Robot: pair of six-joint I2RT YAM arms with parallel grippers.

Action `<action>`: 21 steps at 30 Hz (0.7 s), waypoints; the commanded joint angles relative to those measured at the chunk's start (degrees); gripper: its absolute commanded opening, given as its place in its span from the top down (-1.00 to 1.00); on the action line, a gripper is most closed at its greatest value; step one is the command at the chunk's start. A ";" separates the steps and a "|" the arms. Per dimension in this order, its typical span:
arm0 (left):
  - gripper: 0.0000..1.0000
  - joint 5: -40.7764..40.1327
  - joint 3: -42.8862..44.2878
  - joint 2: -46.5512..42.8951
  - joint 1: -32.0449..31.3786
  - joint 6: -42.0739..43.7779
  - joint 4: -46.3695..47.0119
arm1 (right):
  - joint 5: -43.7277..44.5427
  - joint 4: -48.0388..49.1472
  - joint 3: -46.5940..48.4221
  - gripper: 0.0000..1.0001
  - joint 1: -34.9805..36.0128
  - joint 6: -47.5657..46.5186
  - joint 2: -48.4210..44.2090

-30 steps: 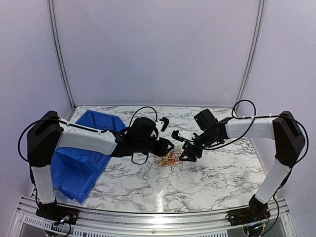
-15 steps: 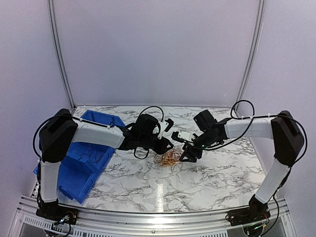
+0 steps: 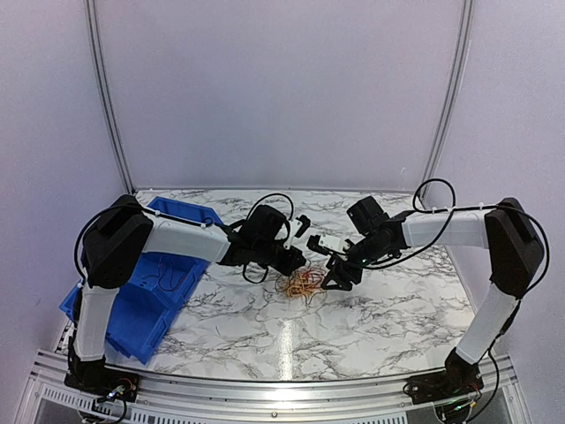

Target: Untangle the cables

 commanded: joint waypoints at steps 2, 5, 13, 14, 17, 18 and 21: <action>0.91 -1.42 0.84 -0.40 0.77 -1.33 -1.60 | -0.79 -0.27 0.40 -0.45 -0.38 -0.69 -0.79; 0.93 -1.71 -1.15 -3.13 0.78 -1.21 -0.73 | -0.74 -0.24 0.32 -0.45 -0.45 -0.68 -0.79; 0.33 -4.41 -3.93 -6.99 0.86 -1.85 -0.21 | -0.65 -0.51 0.44 -0.46 -0.45 -1.07 -0.20; 0.23 -4.72 -3.44 -6.28 0.82 -1.96 -0.63 | -0.68 -0.60 0.48 -0.46 -0.45 -1.10 -0.11; 0.17 -3.82 -1.61 -3.95 0.88 -2.25 -1.41 | -0.61 -0.75 0.49 -0.46 -0.46 -1.17 0.00; 0.19 -2.97 -0.87 -3.23 0.81 -2.36 -1.49 | -0.56 -0.75 0.49 -0.46 -0.45 -1.17 0.07; 0.25 -2.09 0.36 -1.44 0.88 -2.51 -1.74 | -0.49 -0.79 0.49 -0.45 -0.45 -1.22 0.02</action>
